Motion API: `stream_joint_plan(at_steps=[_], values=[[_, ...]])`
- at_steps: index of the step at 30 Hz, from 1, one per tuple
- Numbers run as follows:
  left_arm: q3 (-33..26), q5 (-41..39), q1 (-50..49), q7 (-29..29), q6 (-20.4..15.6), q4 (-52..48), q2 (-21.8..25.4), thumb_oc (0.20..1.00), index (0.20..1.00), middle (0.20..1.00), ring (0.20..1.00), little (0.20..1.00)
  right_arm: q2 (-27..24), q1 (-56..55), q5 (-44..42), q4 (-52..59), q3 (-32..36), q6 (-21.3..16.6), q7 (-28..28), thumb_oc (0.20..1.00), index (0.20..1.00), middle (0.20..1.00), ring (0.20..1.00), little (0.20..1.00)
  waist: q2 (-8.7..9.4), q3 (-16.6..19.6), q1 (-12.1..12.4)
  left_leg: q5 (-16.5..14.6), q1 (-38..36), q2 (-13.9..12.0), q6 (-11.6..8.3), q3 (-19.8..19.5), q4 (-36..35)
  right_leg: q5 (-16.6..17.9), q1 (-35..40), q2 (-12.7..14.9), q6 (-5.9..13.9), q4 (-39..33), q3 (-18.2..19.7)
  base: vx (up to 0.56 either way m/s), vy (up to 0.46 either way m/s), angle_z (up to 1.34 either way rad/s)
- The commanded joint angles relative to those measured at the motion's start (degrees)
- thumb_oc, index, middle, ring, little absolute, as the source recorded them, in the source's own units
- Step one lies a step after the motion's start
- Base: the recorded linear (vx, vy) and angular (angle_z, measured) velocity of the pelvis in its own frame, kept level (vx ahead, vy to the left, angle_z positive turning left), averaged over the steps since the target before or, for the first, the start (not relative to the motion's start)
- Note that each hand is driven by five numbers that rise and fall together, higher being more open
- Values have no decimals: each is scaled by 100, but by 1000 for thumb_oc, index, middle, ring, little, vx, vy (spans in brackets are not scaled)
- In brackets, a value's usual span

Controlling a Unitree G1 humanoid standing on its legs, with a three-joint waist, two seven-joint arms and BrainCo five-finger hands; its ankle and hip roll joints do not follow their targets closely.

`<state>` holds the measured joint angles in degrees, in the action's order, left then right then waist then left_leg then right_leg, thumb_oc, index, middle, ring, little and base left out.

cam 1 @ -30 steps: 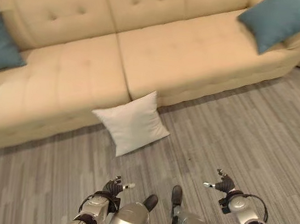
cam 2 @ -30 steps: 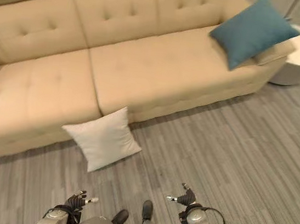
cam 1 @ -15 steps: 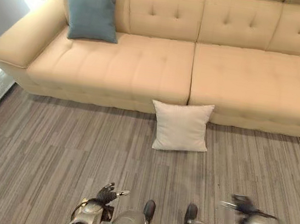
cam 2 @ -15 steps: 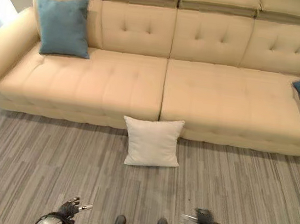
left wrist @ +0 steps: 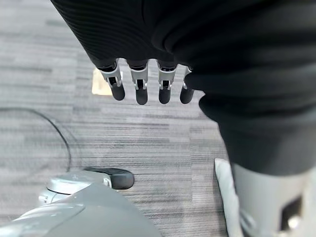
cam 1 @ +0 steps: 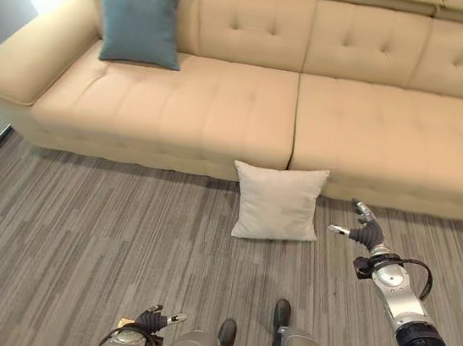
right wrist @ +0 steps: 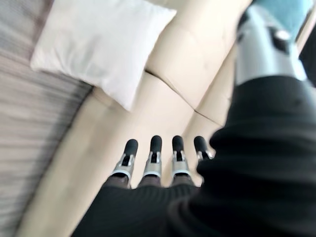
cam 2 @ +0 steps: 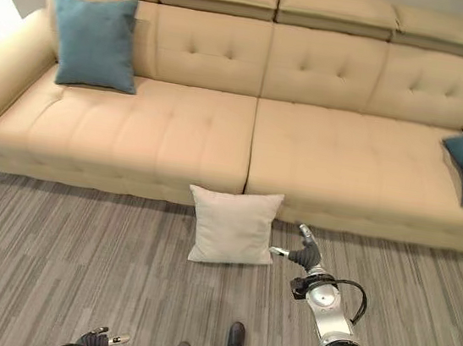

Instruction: Pick up all the scattered cushions and arrange them neatly on the sofa.

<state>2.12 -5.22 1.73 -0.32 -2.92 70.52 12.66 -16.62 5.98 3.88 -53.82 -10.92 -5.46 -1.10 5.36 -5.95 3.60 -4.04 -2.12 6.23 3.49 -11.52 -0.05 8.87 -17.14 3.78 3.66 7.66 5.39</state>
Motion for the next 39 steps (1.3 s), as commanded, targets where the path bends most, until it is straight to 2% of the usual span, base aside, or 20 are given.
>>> stream_joint_plan(at_steps=[1,3,4,5,8,9,11,12,13,15,16,17,18,22,27,39], values=[[-87,16,183,-42,-163,184,-250,1000,1000,1000,1000,1000,-161,-460,-2,-984,-172,64,130,1000,1000,1000,1000,1000,-397,-117,-31,382,-60,-166,-238,-664,-297,166,465,-299,-26,-616,-120,98,-222,21],[-6,85,181,-41,-169,280,-306,1000,1000,1000,1000,1000,-16,-182,-68,-1552,-199,176,48,1000,1000,1000,1000,1000,-416,4,33,438,-47,-245,-294,-781,-319,91,587,-325,-87,-715,-201,137,-193,-4],[40,1,75,-68,-176,290,-272,1000,1000,1000,1000,1000,-602,286,-106,77,15,21,-169,1000,1000,1000,1000,1000,-419,31,62,439,-25,-282,-318,-832,-274,35,629,-335,-131,-697,-238,145,-207,24],[52,31,64,-32,-164,147,-325,1000,1000,1000,1000,1000,-535,368,-405,585,382,-37,-450,1000,1000,1000,1000,1000,-412,51,86,460,51,-331,-383,-877,-170,-12,685,-340,-161,-702,-299,126,-213,17],[119,-29,240,-78,-188,-100,-333,1000,1000,1000,1000,1000,-454,519,-437,700,409,-235,-753,1000,1000,1000,1000,1000,-355,8,50,429,342,-377,-530,-806,248,-123,821,-316,-218,-736,-441,48,-176,22],[208,-100,343,-74,-198,-124,-352,1000,1000,1000,1000,1000,-429,643,-425,416,375,-241,-771,1000,1000,1000,1000,1000,-280,-61,41,476,585,-387,-590,-703,660,-108,916,-273,-242,-784,-491,6,-138,117],[234,-105,377,-81,-197,-140,-364,1000,1000,1000,1000,1000,-425,684,-425,269,345,-242,-781,1000,1000,1000,1000,1000,-254,-78,48,477,679,-380,-601,-635,814,-99,972,-254,-251,-847,-529,35,-105,133],[282,-136,416,-76,-197,-226,-379,1000,1000,1000,1000,1000,-413,719,-486,-198,334,-202,-775,1000,1000,1000,1000,1000,-203,-93,43,435,866,-434,-563,-298,747,-155,1140,-186,-249,-966,-642,57,-78,95],[282,-136,416,-76,-196,-226,-379,1000,1000,1000,1000,1000,-413,721,-487,-202,334,-204,-775,1000,1000,1000,1000,1000,-202,-97,42,435,861,-433,-563,-298,745,-155,1145,-185,-249,-968,-642,77,-33,71],[298,-81,418,-69,-173,-241,-376,1000,1000,1000,1000,1000,-412,743,-520,-490,352,-158,-784,1000,1000,1000,1000,1000,-219,-51,68,435,1174,-324,-495,61,223,-219,1307,-161,-243,-1089,-698,96,24,55],[297,-81,417,-69,-173,-241,-375,1000,1000,1000,1000,1000,-412,743,-520,-492,351,-159,-784,1000,1000,1000,1000,1000,-216,-62,74,432,1156,-322,-493,68,218,-221,1323,-159,-242,-1094,-692,95,13,39],[243,-59,454,-40,-177,-201,-354,1000,1000,1000,1000,1000,-190,-13,-438,-1737,246,342,-19,1000,1000,1000,1000,1000,-214,-94,28,495,1225,-295,-507,137,118,-248,1351,-218,-237,-1091,-644,41,-8,19],[169,-64,461,-45,-179,-165,-331,1000,1000,1000,1000,1000,-277,-128,-258,-1950,250,216,-109,1000,1000,1000,1000,1000,-206,-48,4,473,1132,-312,-487,86,-81,-256,1335,-273,-249,-1091,-590,65,10,12],[128,159,295,-36,-97,130,-198,1000,1000,1000,1000,1000,-341,-153,-200,-2423,186,346,-101,1000,1000,1000,1000,1000,-286,186,-55,519,711,-326,-427,71,-495,-255,1464,-307,-255,-1213,-546,114,73,-14],[119,231,135,-9,-69,347,-193,1000,1000,1000,1000,1000,-313,-148,-52,-2642,54,437,-120,1000,1000,1000,1000,1000,-367,388,25,392,361,-262,-373,92,-495,-296,1710,-289,-234,-1266,-497,132,99,-71],[187,254,102,-40,-104,396,-271,1000,1000,1000,1000,1000,-281,-195,-16,-2651,-15,409,-199,1000,1000,1000,1000,1000,-421,460,-15,339,254,-215,-375,112,-495,-357,1836,-261,-195,-1266,-539,18,12,-3]])
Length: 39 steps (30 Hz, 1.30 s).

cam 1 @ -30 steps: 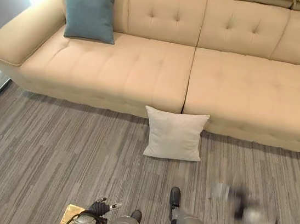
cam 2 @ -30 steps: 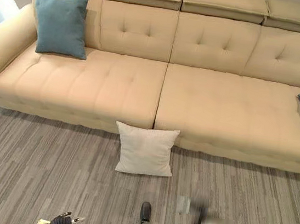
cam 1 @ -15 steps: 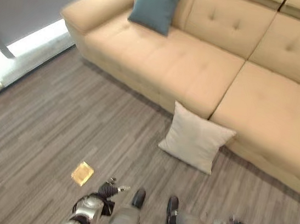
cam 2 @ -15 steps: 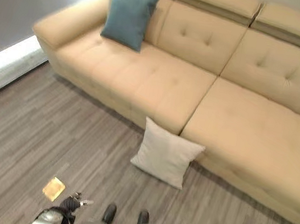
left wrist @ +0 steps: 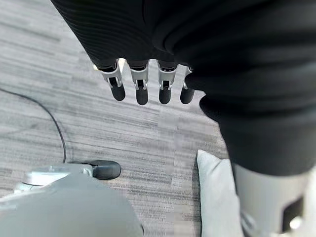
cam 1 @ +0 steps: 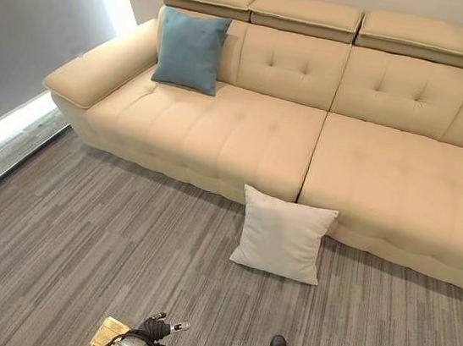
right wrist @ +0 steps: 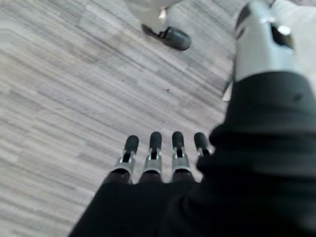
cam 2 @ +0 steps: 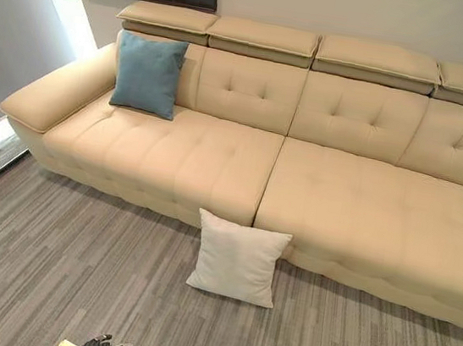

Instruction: Pick up all the scattered cushions and arrange them neatly on the sofa.

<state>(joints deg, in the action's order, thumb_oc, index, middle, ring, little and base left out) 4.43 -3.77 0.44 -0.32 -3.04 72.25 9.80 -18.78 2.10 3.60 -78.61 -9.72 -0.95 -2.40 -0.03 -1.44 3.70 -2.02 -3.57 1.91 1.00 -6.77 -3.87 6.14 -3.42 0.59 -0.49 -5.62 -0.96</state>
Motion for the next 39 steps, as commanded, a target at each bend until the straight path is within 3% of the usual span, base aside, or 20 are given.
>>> stream_joint_plan(at_steps=[1,7,13,16,24,28,29,33,36,37,39], values=[[-45,103,224,-39,-93,225,21,1000,1000,1000,1000,1000,-75,195,20,-172,-149,-46,-74,1000,1000,1000,1000,1000,113,15,-23,138,396,217,-126,-361,-113,-85,473,61,221,62,96,0,0,0],[-167,-18,210,-37,-120,25,97,1000,1000,1000,1000,1000,-207,261,-81,56,-109,-118,-71,1000,1000,1000,1000,1000,122,36,16,126,367,214,-118,-356,-113,-91,492,70,231,62,62,0,0,0],[-555,-329,203,33,-183,-1073,213,1000,1000,1000,1000,1000,-339,332,-377,1191,14,-230,90,1000,1000,1000,1000,1000,202,23,96,129,334,202,-82,-322,-113,-32,494,116,273,62,50,-5,14,0],[-563,-369,226,62,-197,-1272,166,1000,1000,1000,1000,1000,-244,375,-321,1242,-66,-242,131,1000,1000,1000,1000,1000,216,0,115,139,352,194,-73,-309,-113,-1,482,137,283,62,63,-6,27,-1],[-449,-242,324,13,-210,-679,142,1000,1000,1000,1000,1000,130,521,-96,703,-332,-203,78,1000,1000,1000,1000,1000,315,-75,280,129,370,190,23,-304,-113,77,399,206,326,113,168,-1,54,-11],[-473,-161,315,-65,-169,95,313,1000,1000,1000,1000,1000,280,603,-30,335,-411,-146,11,1000,1000,1000,1000,1000,371,-231,444,7,627,295,204,-449,307,12,-30,306,393,962,351,-38,134,-17],[-499,-150,291,-85,-155,220,379,1000,1000,1000,1000,1000,286,622,-7,302,-424,-135,-2,1000,1000,1000,1000,1000,347,-299,468,15,654,347,252,-521,428,172,-291,333,452,1480,369,-28,125,-21],[-570,-174,257,-118,-144,280,475,1000,1000,1000,1000,1000,284,634,13,328,-426,-156,-27,1000,1000,1000,1000,1000,234,-448,443,54,581,319,306,-639,497,341,-810,255,466,2332,304,25,111,-20],[-617,-190,204,-122,-153,242,498,1000,1000,1000,1000,1000,268,600,9,362,-466,-179,-42,1000,1000,1000,1000,1000,258,-423,363,64,300,328,313,-816,269,141,-977,-42,381,1834,290,194,-14,-12],[-618,-210,205,-124,-151,203,487,1000,1000,1000,1000,1000,249,606,-15,420,-501,-156,-27,1000,1000,1000,1000,1000,287,-474,281,22,66,368,329,-967,131,216,-1111,-198,385,1310,308,287,-59,12],[-561,-219,228,-119,-153,211,495,1000,1000,1000,1000,1000,227,561,-57,478,-492,-124,7,1000,1000,1000,1000,1000,331,-495,200,-59,-80,421,298,-1146,106,292,-1074,-247,405,959,460,251,-87,10]])
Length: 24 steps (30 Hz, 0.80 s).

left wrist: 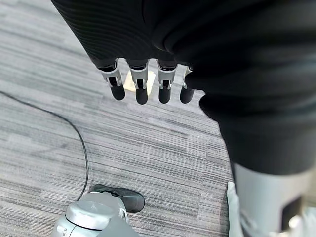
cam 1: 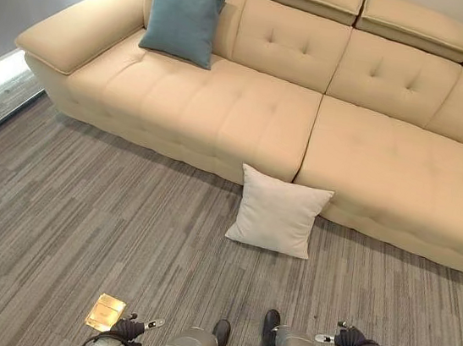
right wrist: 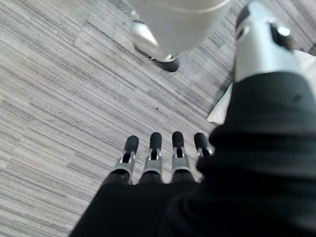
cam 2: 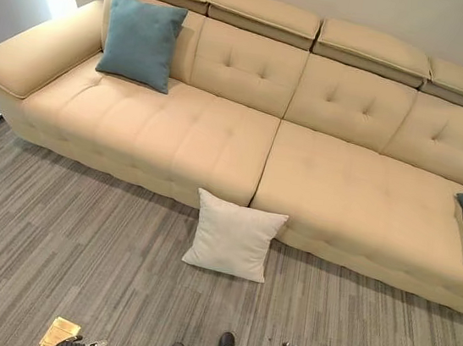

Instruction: Pick up all the scattered cushions and arrange them neatly on the sofa.

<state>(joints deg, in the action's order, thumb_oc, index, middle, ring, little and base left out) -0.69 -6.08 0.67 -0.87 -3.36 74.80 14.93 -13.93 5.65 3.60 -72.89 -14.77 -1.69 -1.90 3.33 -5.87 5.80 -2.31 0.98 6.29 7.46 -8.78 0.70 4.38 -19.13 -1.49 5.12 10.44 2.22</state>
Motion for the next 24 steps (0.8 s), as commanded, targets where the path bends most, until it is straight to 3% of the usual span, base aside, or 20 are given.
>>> stream_joint_plan(at_steps=[1,8,10,12,14,15,16,17,19,24], values=[[33,-7,289,-72,-153,-86,-31,1000,1000,1000,1000,1000,-243,180,-111,-37,54,-57,-35,1000,1000,1000,1000,1000,32,-33,-55,-5,-511,-22,-432,-1079,-262,535,578,-130,-182,-669,419,167,-124,58],[252,35,397,-64,-176,-114,-72,1000,1000,1000,1000,1000,-275,48,-270,-39,292,-83,-93,1000,1000,1000,1000,1000,65,66,-262,69,-385,-341,-760,-1231,86,366,794,-109,-374,-694,234,154,-151,72],[379,36,515,-31,-164,-232,-70,1000,1000,1000,1000,1000,-306,-10,-368,-62,430,-108,-134,1000,1000,1000,1000,1000,185,-20,-364,402,173,-384,-924,-910,1098,388,1064,-7,-432,-839,170,165,-167,50],[412,1,571,-45,-166,-306,-88,1000,1000,1000,1000,1000,-325,21,-401,-132,457,-89,-162,1000,1000,1000,1000,1000,278,-126,-347,429,659,-311,-848,-740,1636,404,1171,86,-472,-937,219,86,-94,34],[413,3,573,-42,-161,-308,-102,1000,1000,1000,1000,1000,-327,21,-412,-150,467,-89,-159,1000,1000,1000,1000,1000,283,-128,-357,374,749,-340,-827,-624,1540,371,1201,116,-477,-963,210,99,-11,14],[416,26,570,-26,-149,-300,-133,1000,1000,1000,1000,1000,-342,-19,-427,-185,526,-99,-159,1000,1000,1000,1000,1000,252,-99,-385,224,757,-427,-784,-346,980,262,1279,149,-482,-1013,152,269,60,7],[379,92,533,-29,-114,-240,-177,1000,1000,1000,1000,1000,-351,-59,-431,-234,623,-81,-179,1000,1000,1000,1000,1000,157,-55,-387,169,907,-304,-789,-194,263,107,1425,122,-498,-1090,136,270,60,9],[379,92,532,-30,-115,-241,-177,1000,1000,1000,1000,1000,-351,-60,-431,-234,623,-80,-179,1000,1000,1000,1000,1000,159,-66,-386,168,890,-301,-787,-193,259,102,1442,125,-497,-1093,137,212,75,34],[320,49,507,-10,-123,-181,-198,1000,1000,1000,1000,1000,-327,-21,-371,-192,566,-52,-169,1000,1000,1000,1000,1000,91,-99,-231,267,1305,11,-789,-378,281,32,1552,-30,-485,-1017,439,142,123,12],[239,70,376,-16,-95,-64,-159,1000,1000,1000,1000,1000,-219,10,-314,-146,413,-64,-141,1000,1000,1000,1000,1000,65,20,-106,202,929,-58,-650,-368,166,-54,1610,72,-369,-751,577,146,192,-66]])
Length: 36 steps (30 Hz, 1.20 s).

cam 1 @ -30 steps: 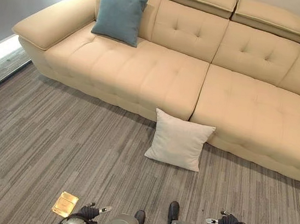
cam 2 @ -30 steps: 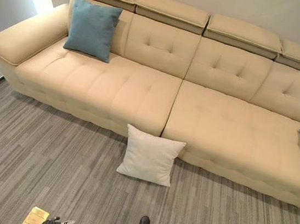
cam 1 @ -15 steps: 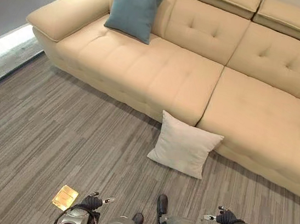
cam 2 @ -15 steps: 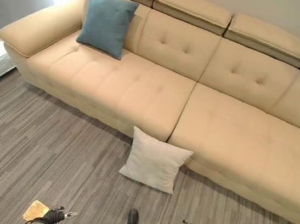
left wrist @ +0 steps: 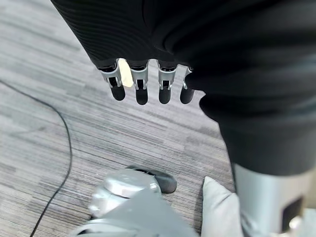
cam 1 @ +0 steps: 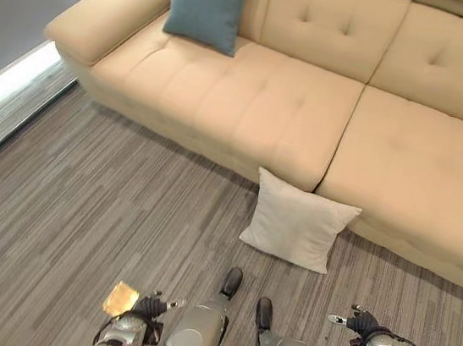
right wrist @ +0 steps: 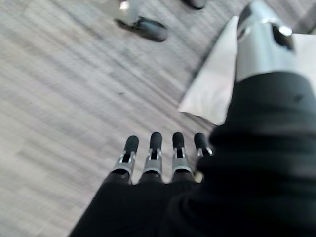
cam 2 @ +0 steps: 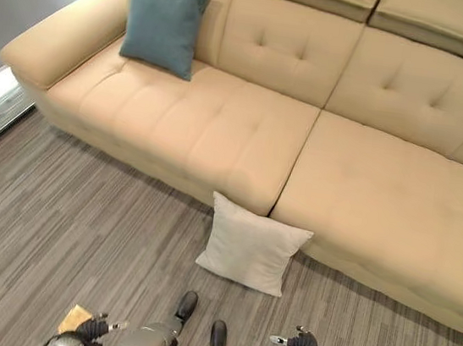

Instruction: Pick up all the scattered cushions and arrange them neatly on the sofa.

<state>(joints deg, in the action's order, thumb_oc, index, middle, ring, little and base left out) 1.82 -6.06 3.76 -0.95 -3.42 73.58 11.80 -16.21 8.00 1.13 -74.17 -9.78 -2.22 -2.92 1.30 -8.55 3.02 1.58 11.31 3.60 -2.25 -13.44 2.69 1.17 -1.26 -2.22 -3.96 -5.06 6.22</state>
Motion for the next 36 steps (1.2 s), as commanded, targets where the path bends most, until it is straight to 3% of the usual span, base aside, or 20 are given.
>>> stream_joint_plan(at_steps=[1,4,8,9,10,11,13,16,18,19,24,25,26,28,30,31,32,36], values=[[-42,59,48,7,-93,62,160,1000,1000,1000,1000,1000,41,-198,-56,-2,-119,-21,-27,1000,1000,1000,1000,1000,281,305,234,-231,-141,214,359,130,-25,274,-179,178,560,874,188,64,146,-40],[-92,34,26,21,-89,57,195,1000,1000,1000,1000,1000,96,-144,0,28,-173,-22,-7,1000,1000,1000,1000,1000,292,294,341,-281,-217,245,429,166,25,355,-298,228,672,1225,174,59,130,-76],[-150,5,2,15,-77,105,252,1000,1000,1000,1000,1000,134,-46,47,143,-262,-72,7,1000,1000,1000,1000,1000,220,201,418,-273,-335,167,507,248,172,687,-750,339,852,2062,-133,45,110,-58],[-206,27,-80,29,-74,123,271,1000,1000,1000,1000,1000,143,-50,46,157,-282,-89,-1,1000,1000,1000,1000,1000,261,265,481,-322,-463,141,477,305,128,579,-605,566,772,1532,-522,72,-5,-50],[-206,27,-82,29,-74,122,271,1000,1000,1000,1000,1000,143,-52,46,157,-283,-89,-2,1000,1000,1000,1000,1000,257,251,479,-326,-484,138,477,301,123,578,-581,564,771,1523,-527,159,-64,-46],[-284,44,-125,23,-74,119,286,1000,1000,1000,1000,1000,165,15,56,148,-340,-98,-19,1000,1000,1000,1000,1000,287,308,557,-382,-592,51,445,382,62,623,-615,747,768,921,-949,91,-62,-54],[-319,18,-152,13,-91,116,316,1000,1000,1000,1000,1000,154,88,71,192,-378,-74,-9,1000,1000,1000,1000,1000,269,302,525,-450,-775,0,451,362,28,783,-885,827,807,674,-1075,221,-74,-71],[-287,-42,-123,-5,-131,102,345,1000,1000,1000,1000,1000,95,158,40,239,-447,-71,-11,1000,1000,1000,1000,1000,257,217,432,-527,-1090,-31,417,204,28,917,-900,782,830,612,-834,225,-126,-10],[-265,-26,-125,-23,-166,110,343,1000,1000,1000,1000,1000,102,168,25,250,-488,-89,-13,1000,1000,1000,1000,1000,300,275,439,-495,-1212,-102,364,163,-117,894,-753,744,804,539,-890,184,-235,49],[-233,-57,-141,-8,-187,114,317,1000,1000,1000,1000,1000,94,135,-13,257,-469,-101,-18,1000,1000,1000,1000,1000,305,348,399,-360,-1274,-279,230,18,-276,755,-658,633,730,560,-982,162,-250,51],[-139,-63,-118,14,-177,136,288,1000,1000,1000,1000,1000,69,51,-79,306,-360,-119,-48,1000,1000,1000,1000,1000,339,361,289,-257,-1125,-530,33,-80,-185,560,-626,525,622,580,-1108,84,-203,46],[-101,-66,-77,28,-180,122,285,1000,1000,1000,1000,1000,51,24,-118,302,-318,-132,-55,1000,1000,1000,1000,1000,371,339,252,-244,-1019,-587,-9,-44,-34,522,-604,513,591,560,-1143,18,-330,69],[-29,-113,44,21,-184,41,271,1000,1000,1000,1000,1000,-39,17,-194,292,-237,-164,-126,1000,1000,1000,1000,1000,458,155,226,-40,-505,-622,-70,68,661,521,-539,525,523,484,-1199,-3,-303,66],[-3,-162,108,9,-197,-9,246,1000,1000,1000,1000,1000,-89,67,-230,272,-219,-167,-156,1000,1000,1000,1000,1000,489,47,233,-31,-228,-570,-28,75,1007,507,-537,541,489,470,-1187,-25,-159,52],[-10,-182,113,3,-198,-26,249,1000,1000,1000,1000,1000,-109,77,-239,276,-210,-163,-152,1000,1000,1000,1000,1000,500,30,229,-71,-158,-552,-8,86,1024,493,-557,541,490,472,-1169,19,-33,3],[-15,-170,97,20,-179,-40,213,1000,1000,1000,1000,1000,-135,60,-256,251,-182,-174,-142,1000,1000,1000,1000,1000,463,61,204,-185,-203,-534,46,156,628,439,-544,509,489,444,-1126,88,34,-9],[13,-129,99,17,-155,-87,174,1000,1000,1000,1000,1000,-178,6,-269,282,-125,-182,-164,1000,1000,1000,1000,1000,388,89,130,-207,-168,-531,50,494,184,377,-513,520,496,415,-1175,87,52,6],[32,-102,96,37,-130,-164,140,1000,1000,1000,1000,1000,-214,-35,-277,256,-63,-170,-171,1000,1000,1000,1000,1000,283,82,125,-154,-34,-381,65,895,-14,304,-438,471,505,436,-1170,58,97,11]])
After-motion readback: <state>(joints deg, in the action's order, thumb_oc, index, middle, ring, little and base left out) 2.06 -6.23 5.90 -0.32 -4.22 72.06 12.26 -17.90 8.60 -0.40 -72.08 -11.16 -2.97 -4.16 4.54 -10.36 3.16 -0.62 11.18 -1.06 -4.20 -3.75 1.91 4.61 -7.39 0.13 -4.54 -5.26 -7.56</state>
